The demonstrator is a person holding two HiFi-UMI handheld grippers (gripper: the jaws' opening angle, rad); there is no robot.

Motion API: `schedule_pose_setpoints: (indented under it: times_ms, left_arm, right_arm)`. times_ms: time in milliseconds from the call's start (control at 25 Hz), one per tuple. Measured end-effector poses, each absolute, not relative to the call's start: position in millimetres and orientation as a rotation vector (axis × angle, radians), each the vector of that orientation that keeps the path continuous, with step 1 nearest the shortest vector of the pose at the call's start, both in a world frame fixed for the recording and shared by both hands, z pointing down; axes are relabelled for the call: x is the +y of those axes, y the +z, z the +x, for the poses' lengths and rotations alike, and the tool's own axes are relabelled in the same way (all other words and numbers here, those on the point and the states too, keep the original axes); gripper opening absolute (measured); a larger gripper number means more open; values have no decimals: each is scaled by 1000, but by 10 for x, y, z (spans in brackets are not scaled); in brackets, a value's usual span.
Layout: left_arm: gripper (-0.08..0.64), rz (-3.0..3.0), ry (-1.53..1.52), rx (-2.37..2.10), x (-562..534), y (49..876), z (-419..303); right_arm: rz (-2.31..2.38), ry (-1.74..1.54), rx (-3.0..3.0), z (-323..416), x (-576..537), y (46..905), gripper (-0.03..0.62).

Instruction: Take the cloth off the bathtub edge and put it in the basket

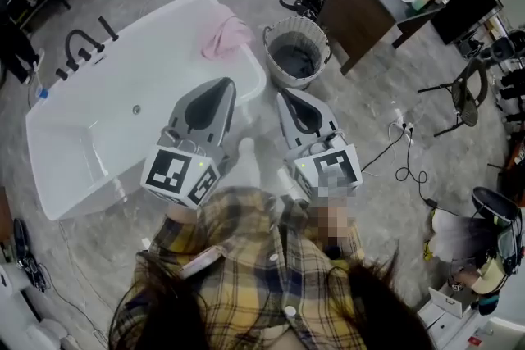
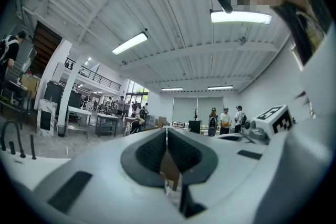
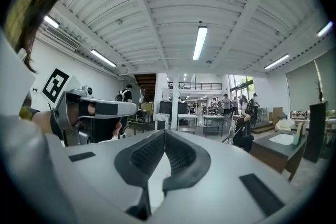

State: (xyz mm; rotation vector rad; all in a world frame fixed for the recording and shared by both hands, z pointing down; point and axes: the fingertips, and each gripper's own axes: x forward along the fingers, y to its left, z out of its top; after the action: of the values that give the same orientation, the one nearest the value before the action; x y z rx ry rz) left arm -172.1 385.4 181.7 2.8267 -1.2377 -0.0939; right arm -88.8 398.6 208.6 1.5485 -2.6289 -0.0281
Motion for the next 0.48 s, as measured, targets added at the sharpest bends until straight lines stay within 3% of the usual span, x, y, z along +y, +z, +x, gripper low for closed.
schedule_pose_setpoints:
  times_ms: [480]
  left_arm:
    - [23, 2797, -65, -1266, 1934, 1796, -1653]
  right_arm:
    - [1450, -25, -2680, -892, 2177, 2022, 15]
